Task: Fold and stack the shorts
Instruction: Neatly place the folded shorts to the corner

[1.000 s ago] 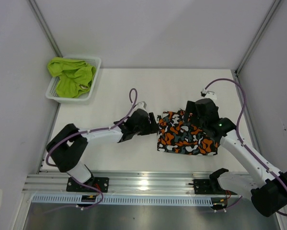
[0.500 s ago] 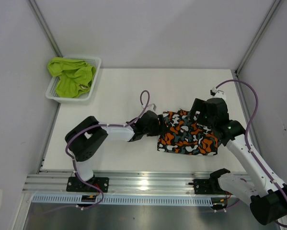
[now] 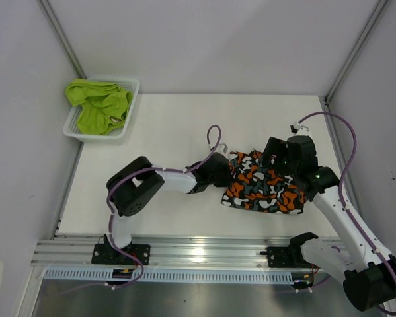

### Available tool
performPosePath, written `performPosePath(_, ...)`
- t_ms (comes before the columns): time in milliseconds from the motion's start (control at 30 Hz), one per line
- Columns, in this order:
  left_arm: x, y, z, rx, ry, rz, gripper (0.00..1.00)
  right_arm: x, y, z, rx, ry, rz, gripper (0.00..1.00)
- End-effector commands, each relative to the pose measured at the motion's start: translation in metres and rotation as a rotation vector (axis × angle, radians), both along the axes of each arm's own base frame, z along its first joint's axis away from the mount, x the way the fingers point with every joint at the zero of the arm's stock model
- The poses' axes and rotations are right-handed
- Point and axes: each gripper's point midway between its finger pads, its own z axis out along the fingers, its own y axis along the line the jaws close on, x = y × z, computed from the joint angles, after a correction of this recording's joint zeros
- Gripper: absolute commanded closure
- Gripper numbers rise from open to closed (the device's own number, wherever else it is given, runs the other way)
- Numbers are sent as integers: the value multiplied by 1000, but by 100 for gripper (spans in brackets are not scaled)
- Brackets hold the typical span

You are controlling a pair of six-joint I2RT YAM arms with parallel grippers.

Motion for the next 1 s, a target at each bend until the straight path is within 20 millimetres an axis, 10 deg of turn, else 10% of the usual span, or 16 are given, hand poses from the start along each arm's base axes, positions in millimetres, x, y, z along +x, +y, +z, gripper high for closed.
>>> performPosePath(0, 0, -29, 12, -22, -75, -99, 100, 1, 2, 10, 19, -33, 17, 1)
performPosePath(467, -67, -124, 15, -114, -42, -261, 100, -4, -3, 43, 42, -79, -3, 1)
performPosePath(967, -83, -190, 22, -215, -3, -198, 91, -11, -10, 86, 66, -169, -26, 1)
